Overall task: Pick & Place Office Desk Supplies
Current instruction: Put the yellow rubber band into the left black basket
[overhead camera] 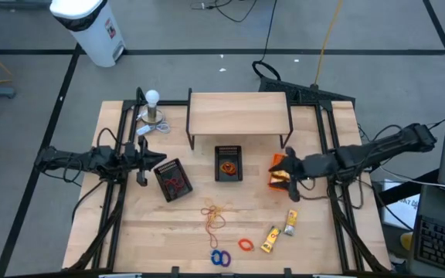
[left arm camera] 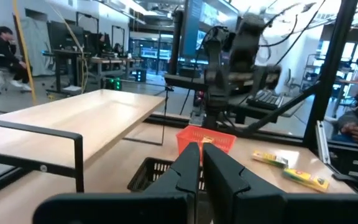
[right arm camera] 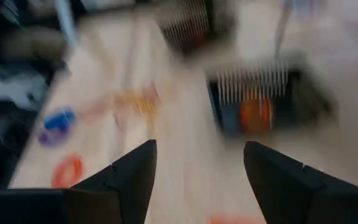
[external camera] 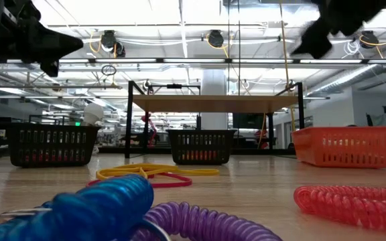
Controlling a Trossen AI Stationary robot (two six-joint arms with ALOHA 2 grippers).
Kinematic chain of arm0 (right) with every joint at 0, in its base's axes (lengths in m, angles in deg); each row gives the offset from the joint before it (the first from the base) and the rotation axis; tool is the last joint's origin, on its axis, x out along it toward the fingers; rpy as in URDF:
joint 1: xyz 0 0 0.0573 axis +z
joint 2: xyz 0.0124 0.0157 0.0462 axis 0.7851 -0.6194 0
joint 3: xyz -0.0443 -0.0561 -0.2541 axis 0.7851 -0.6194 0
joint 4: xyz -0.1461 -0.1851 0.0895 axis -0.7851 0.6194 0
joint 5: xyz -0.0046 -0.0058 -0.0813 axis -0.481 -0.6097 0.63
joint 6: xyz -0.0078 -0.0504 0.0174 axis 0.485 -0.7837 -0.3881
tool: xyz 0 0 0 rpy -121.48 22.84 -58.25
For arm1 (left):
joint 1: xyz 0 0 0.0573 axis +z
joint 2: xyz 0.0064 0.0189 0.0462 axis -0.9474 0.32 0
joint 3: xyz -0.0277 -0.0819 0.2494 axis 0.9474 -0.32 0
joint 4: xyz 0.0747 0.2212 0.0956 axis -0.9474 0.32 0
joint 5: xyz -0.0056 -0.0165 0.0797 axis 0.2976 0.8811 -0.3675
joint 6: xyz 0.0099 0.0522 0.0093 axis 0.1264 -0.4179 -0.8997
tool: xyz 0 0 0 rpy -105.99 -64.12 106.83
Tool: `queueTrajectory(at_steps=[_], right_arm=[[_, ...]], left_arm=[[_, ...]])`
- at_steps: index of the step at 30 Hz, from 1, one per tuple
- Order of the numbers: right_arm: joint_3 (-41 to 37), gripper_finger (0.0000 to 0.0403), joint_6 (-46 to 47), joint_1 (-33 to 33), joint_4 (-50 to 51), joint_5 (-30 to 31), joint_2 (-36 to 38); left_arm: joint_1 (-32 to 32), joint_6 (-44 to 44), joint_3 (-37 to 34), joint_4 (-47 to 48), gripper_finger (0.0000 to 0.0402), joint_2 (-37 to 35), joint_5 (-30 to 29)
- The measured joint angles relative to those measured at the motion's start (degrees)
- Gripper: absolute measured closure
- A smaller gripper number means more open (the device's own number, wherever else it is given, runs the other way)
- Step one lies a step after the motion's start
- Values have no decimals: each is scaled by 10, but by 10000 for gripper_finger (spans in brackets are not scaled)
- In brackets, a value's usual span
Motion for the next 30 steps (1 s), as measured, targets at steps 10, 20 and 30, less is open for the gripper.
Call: queueTrajectory(at_steps=[10,20,30], right_arm=[[0,217,-180,-26,-204,-49,36],[-2,347,-194,-113,-147,-181,130],[-122,393,-133,-217,-230,-259,201]], left_arm=[[0,45,0,30,380,0,-5],[0,51,-1,64,380,0,-19],[0,-37,-1,-11,380,0,-24]])
